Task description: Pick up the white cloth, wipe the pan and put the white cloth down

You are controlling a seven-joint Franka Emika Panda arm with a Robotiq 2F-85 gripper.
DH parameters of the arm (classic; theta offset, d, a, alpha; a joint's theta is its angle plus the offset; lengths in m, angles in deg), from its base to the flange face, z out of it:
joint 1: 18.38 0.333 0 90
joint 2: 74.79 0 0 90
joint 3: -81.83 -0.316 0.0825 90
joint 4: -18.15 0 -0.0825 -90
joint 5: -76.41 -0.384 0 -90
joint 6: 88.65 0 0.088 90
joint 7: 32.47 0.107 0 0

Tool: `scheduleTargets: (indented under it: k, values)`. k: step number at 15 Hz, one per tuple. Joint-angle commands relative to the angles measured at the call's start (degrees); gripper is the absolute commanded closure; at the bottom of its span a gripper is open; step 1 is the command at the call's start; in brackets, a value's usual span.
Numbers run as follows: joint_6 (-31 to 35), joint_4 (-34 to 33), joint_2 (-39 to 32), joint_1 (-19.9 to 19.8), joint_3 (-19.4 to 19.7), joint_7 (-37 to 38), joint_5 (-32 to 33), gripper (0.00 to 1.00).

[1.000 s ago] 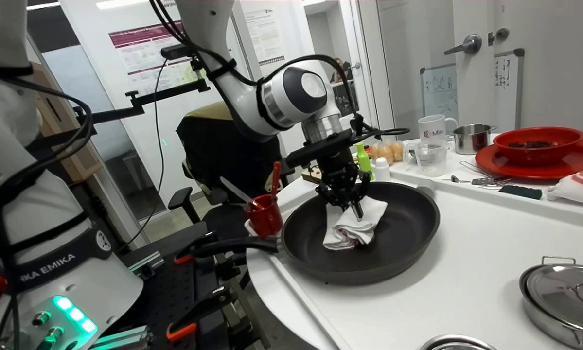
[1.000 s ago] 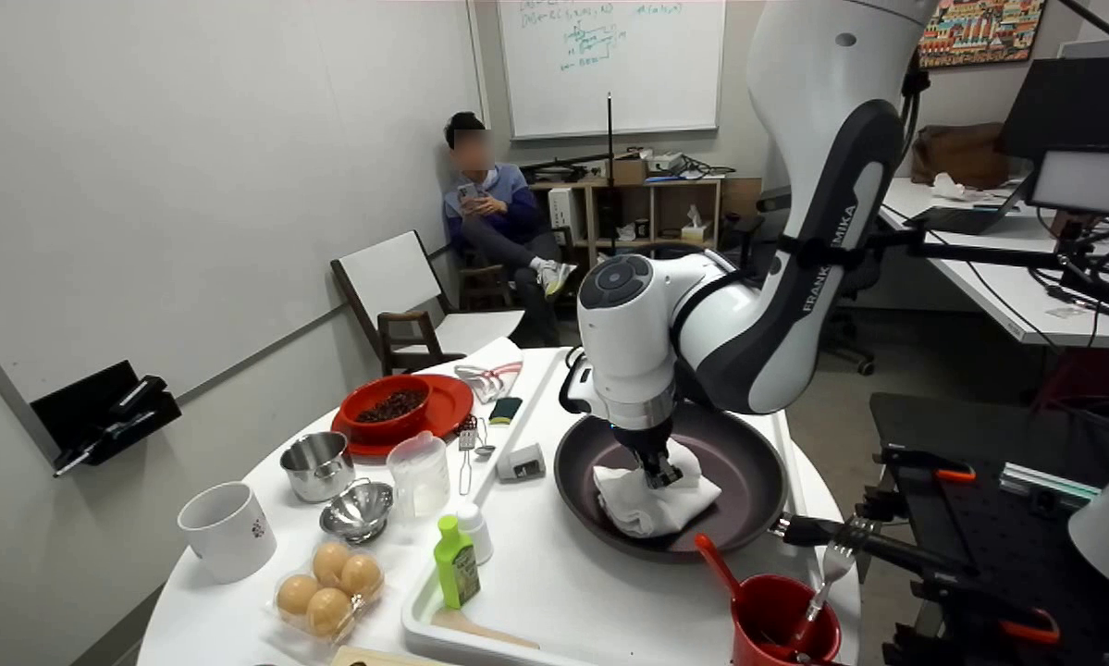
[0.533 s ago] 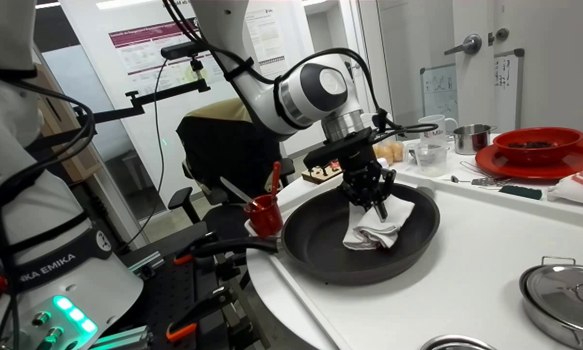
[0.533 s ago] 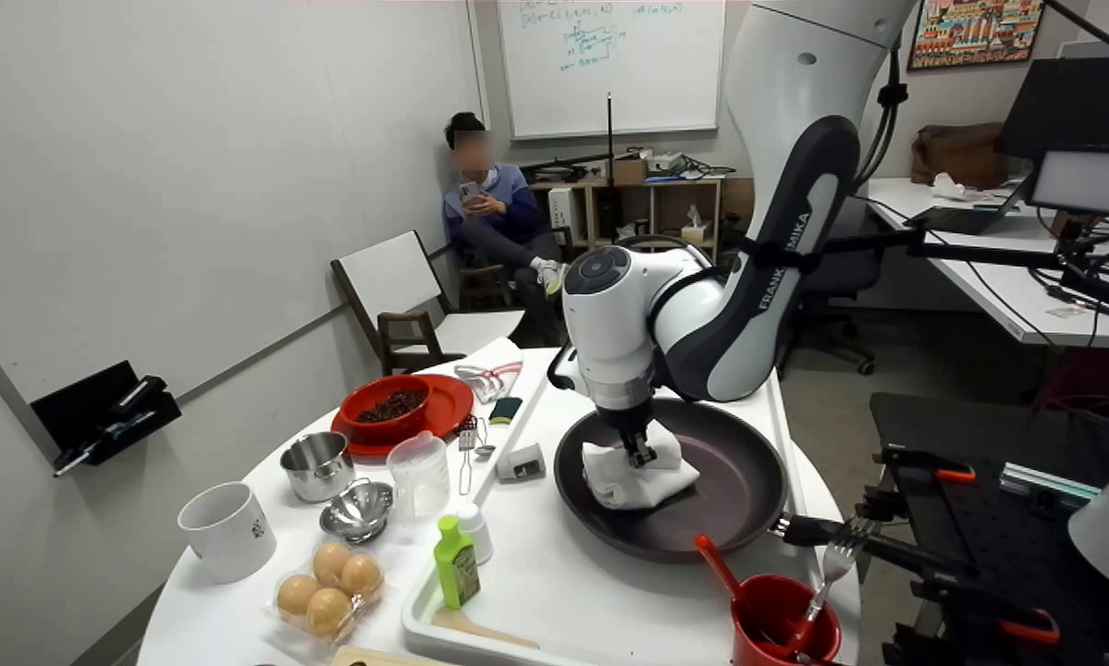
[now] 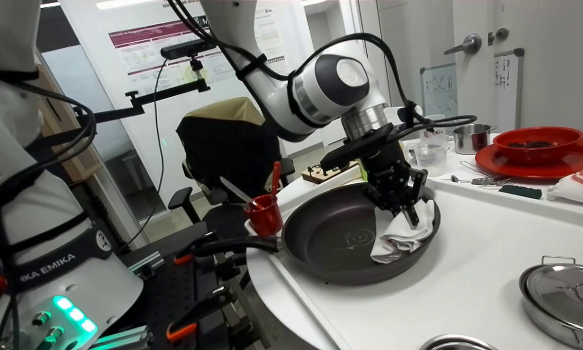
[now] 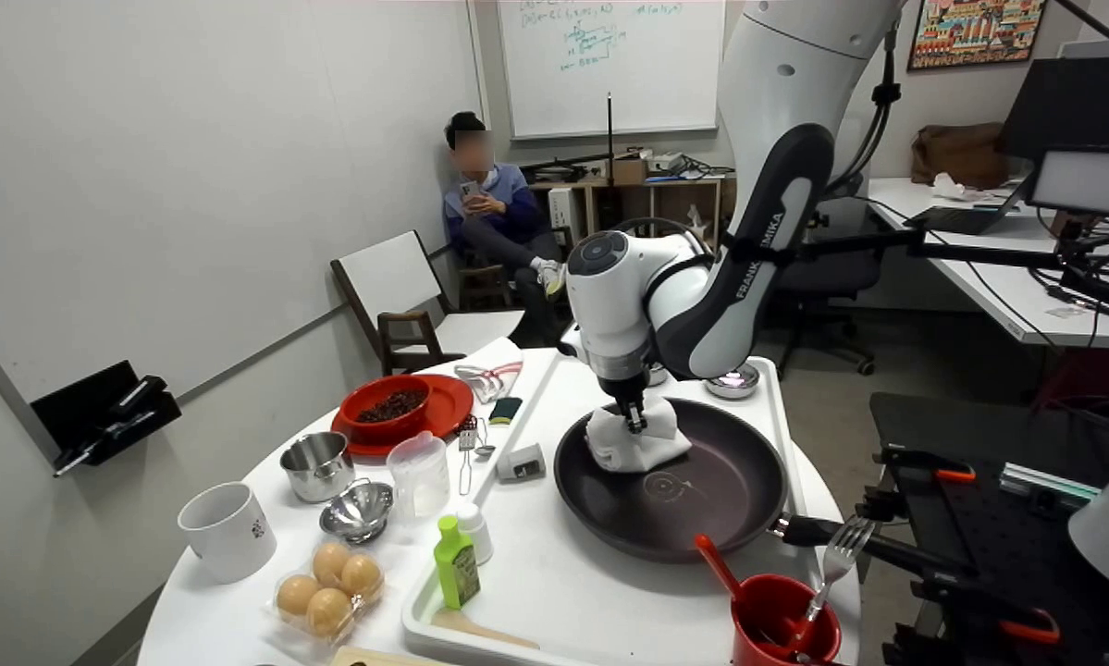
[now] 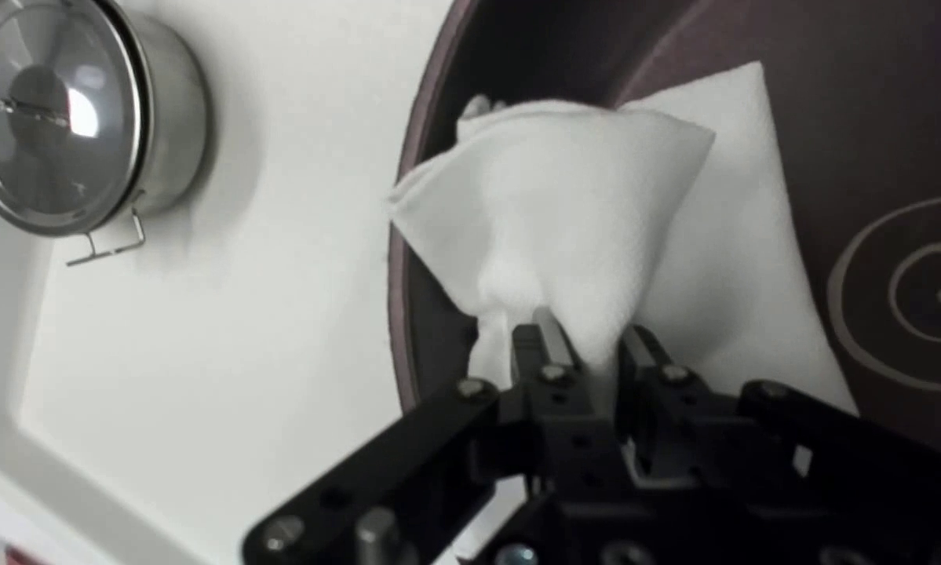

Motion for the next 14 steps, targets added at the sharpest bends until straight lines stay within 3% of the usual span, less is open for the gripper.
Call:
scheduleTargets:
  k: [1,14]
  values:
    - [-2.54,1.48,0.83,0.22,0.67,-0.61,0.75,0.92]
    - [-7.70,10.75,6.10,-0.37,-4.47,-10.07,3.05,0.92]
